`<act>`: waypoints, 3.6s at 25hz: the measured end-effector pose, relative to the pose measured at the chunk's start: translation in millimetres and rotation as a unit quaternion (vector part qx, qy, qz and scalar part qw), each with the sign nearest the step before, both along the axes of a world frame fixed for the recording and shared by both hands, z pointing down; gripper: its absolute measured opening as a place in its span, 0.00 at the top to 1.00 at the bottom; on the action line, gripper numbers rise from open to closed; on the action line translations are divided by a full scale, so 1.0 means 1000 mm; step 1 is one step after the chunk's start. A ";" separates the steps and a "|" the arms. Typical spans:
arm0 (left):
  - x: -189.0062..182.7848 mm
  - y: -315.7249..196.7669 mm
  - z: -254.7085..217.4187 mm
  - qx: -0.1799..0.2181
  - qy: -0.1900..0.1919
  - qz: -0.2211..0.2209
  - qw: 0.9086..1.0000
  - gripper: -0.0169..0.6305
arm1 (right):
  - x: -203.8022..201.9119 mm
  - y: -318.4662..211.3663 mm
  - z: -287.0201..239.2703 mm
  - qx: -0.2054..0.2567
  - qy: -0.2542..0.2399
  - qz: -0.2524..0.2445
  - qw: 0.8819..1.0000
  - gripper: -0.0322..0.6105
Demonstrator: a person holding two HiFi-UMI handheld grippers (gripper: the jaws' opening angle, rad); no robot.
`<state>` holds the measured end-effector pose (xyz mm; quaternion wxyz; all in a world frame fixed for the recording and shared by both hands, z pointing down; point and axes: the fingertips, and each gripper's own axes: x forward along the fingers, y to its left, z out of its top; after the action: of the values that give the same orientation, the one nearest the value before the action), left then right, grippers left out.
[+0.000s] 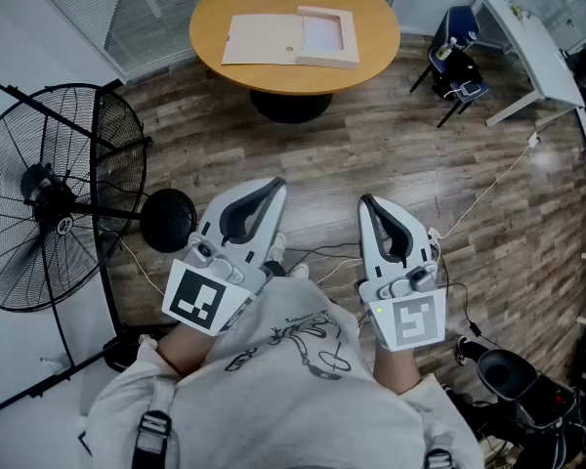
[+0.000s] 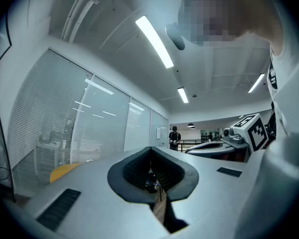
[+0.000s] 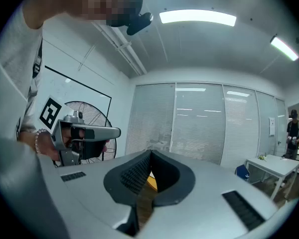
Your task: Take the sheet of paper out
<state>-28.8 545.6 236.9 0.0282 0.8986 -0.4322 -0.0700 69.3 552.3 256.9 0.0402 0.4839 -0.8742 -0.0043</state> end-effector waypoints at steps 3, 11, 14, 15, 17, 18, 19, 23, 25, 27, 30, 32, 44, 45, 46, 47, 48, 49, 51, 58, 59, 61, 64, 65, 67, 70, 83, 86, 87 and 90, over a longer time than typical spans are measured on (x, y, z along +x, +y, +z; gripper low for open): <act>-0.013 -0.007 0.004 -0.001 -0.028 0.003 1.000 0.94 | -0.011 -0.008 -0.003 0.003 -0.002 0.005 1.000 0.94; -0.046 -0.046 0.002 0.002 -0.019 0.002 1.000 0.94 | -0.043 -0.042 -0.004 0.002 0.001 0.008 1.000 0.94; -0.057 -0.061 0.004 0.000 -0.019 0.004 1.000 0.94 | -0.054 -0.058 -0.003 0.000 0.002 0.010 1.000 0.94; -0.062 -0.066 0.006 0.000 -0.026 0.006 1.000 0.94 | -0.059 -0.063 -0.003 0.000 0.002 0.011 1.000 0.94; -0.072 -0.076 0.007 0.000 -0.026 0.008 1.000 0.94 | -0.069 -0.073 -0.003 0.000 0.002 0.012 1.000 0.94; -0.077 -0.081 0.006 0.000 -0.019 0.008 1.000 0.94 | -0.073 -0.078 -0.003 0.001 0.003 0.013 1.000 0.94; -0.082 -0.087 0.005 0.000 -0.013 0.007 1.000 0.94 | -0.077 -0.082 -0.003 0.001 0.004 0.013 1.000 0.94; -0.099 -0.106 0.010 -0.003 -0.027 0.014 1.000 0.94 | -0.084 -0.091 -0.003 0.001 0.011 0.015 1.000 0.94; -0.106 -0.114 0.008 -0.002 -0.014 0.013 1.000 0.94 | -0.086 -0.095 -0.004 0.002 0.015 0.015 1.000 0.94; -0.112 -0.120 0.007 0.000 -0.010 0.013 1.000 0.94 | -0.088 -0.098 -0.004 0.002 0.020 0.016 1.000 0.94; -0.118 -0.125 0.006 -0.001 -0.011 0.015 1.000 0.94 | -0.090 -0.104 -0.004 0.001 0.027 0.018 0.999 0.94; -0.120 -0.126 0.006 -0.001 -0.010 0.018 1.000 0.94 | -0.093 -0.107 -0.003 0.000 0.032 0.019 0.999 0.94; -0.115 -0.138 0.007 0.000 -0.012 0.016 1.000 0.94 | -0.110 -0.134 -0.012 0.010 0.053 0.020 0.998 0.94; -0.114 -0.140 0.008 -0.001 -0.012 0.016 1.000 0.94 | -0.111 -0.137 -0.017 0.021 0.044 0.019 0.999 0.94; -0.113 -0.142 0.008 -0.001 -0.012 0.015 1.000 0.94 | -0.111 -0.140 -0.020 0.030 0.034 0.019 0.999 0.94; -0.112 -0.144 0.009 -0.001 -0.012 0.015 1.000 0.94 | -0.110 -0.142 -0.018 0.028 0.028 0.020 0.999 0.94; -0.111 -0.146 0.010 -0.002 -0.011 0.015 1.000 0.94 | -0.108 -0.143 -0.011 0.016 0.025 0.023 0.999 0.94; -0.110 -0.148 0.011 -0.003 -0.012 0.015 1.000 0.94 | -0.106 -0.144 0.000 0.001 0.023 0.026 0.999 0.94; -0.108 -0.154 0.014 -0.005 -0.012 0.016 1.000 0.94 | -0.101 -0.146 0.015 -0.014 0.031 0.023 0.999 0.94; -0.094 -0.180 0.016 -0.007 -0.012 0.018 1.000 0.94 | -0.086 -0.173 0.015 -0.011 0.028 0.024 0.999 0.94; -0.092 -0.184 0.016 -0.008 -0.011 0.018 1.000 0.94 | -0.084 -0.177 0.015 -0.011 0.028 0.023 0.999 0.94; -0.088 -0.192 0.018 -0.008 -0.015 0.018 1.000 0.94 | -0.081 -0.186 0.013 -0.008 0.013 0.028 0.999 0.94; -0.081 -0.204 0.021 -0.009 -0.020 0.018 1.000 0.94 | -0.074 -0.198 0.019 -0.010 0.025 0.019 0.999 0.94; -0.078 -0.210 0.020 -0.008 -0.014 0.017 1.000 0.94 | -0.071 -0.202 0.021 -0.011 0.032 0.015 0.999 0.94; -0.073 -0.221 0.020 -0.008 -0.015 0.017 1.000 0.94 | -0.065 -0.212 0.023 -0.013 0.037 0.012 0.999 0.94; -0.065 -0.238 0.027 -0.013 -0.043 0.022 0.999 0.94 | -0.057 -0.233 0.021 -0.012 0.022 0.020 0.999 0.94; -0.029 -0.318 0.026 -0.015 -0.046 0.023 0.999 0.94 | -0.021 -0.314 0.021 -0.016 0.038 0.015 0.999 0.94; -0.020 -0.337 0.026 -0.016 -0.046 0.024 0.999 0.94 | -0.012 -0.332 0.021 -0.012 0.035 0.014 0.999 0.94; -0.017 -0.342 0.026 -0.016 -0.046 0.024 0.999 0.94 | -0.009 -0.337 0.021 -0.013 0.034 0.012 0.999 0.94; -0.008 -0.358 0.025 -0.017 -0.046 0.024 0.999 0.94 | -0.001 -0.350 0.024 -0.015 0.036 0.006 0.999 0.94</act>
<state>-36.7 187.9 262.0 0.0249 0.9103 -0.4127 -0.0205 68.6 202.0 280.4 0.0785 0.4879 -0.8693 -0.0083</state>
